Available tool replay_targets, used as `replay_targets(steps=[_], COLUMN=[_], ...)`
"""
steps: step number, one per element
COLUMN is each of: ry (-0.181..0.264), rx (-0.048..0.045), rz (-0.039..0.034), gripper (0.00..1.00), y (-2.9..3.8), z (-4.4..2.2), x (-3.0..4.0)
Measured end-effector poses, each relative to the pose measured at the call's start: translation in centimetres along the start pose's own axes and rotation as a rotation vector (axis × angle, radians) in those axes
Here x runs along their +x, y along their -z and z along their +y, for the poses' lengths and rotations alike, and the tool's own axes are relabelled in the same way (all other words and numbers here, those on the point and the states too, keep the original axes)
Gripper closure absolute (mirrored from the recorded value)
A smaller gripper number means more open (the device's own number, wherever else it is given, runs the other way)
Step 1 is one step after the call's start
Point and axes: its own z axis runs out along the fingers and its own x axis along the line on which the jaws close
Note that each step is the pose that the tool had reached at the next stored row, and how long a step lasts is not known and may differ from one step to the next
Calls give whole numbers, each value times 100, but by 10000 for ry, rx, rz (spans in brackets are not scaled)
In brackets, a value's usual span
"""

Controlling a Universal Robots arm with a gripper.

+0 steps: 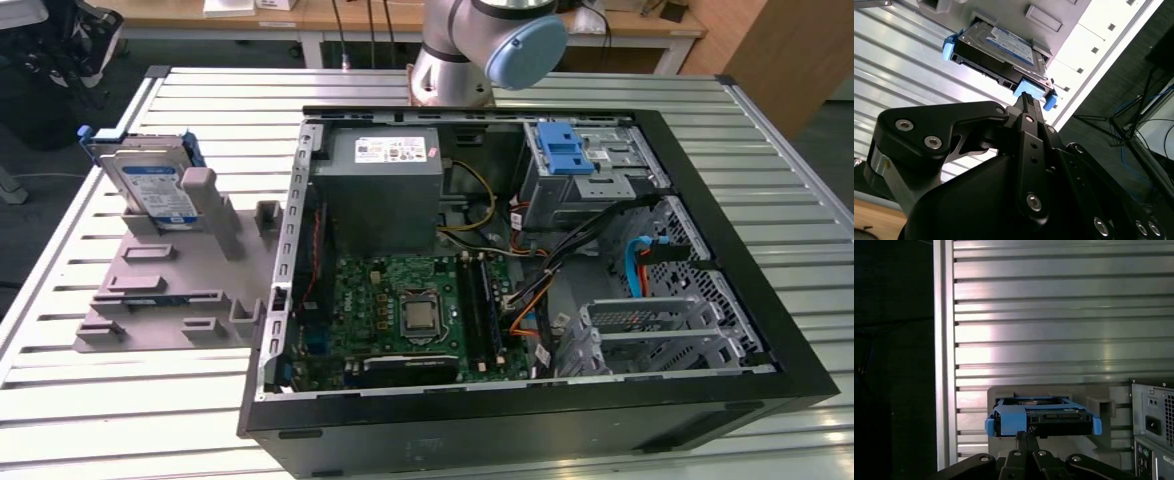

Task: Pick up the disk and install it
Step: 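Pick up the disk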

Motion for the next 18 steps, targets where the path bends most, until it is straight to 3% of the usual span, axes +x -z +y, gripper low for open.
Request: replay_targets(steps=[18], ry=[439], rx=[1], rz=[18], gripper=[89], y=[0], z=[0], x=[0])
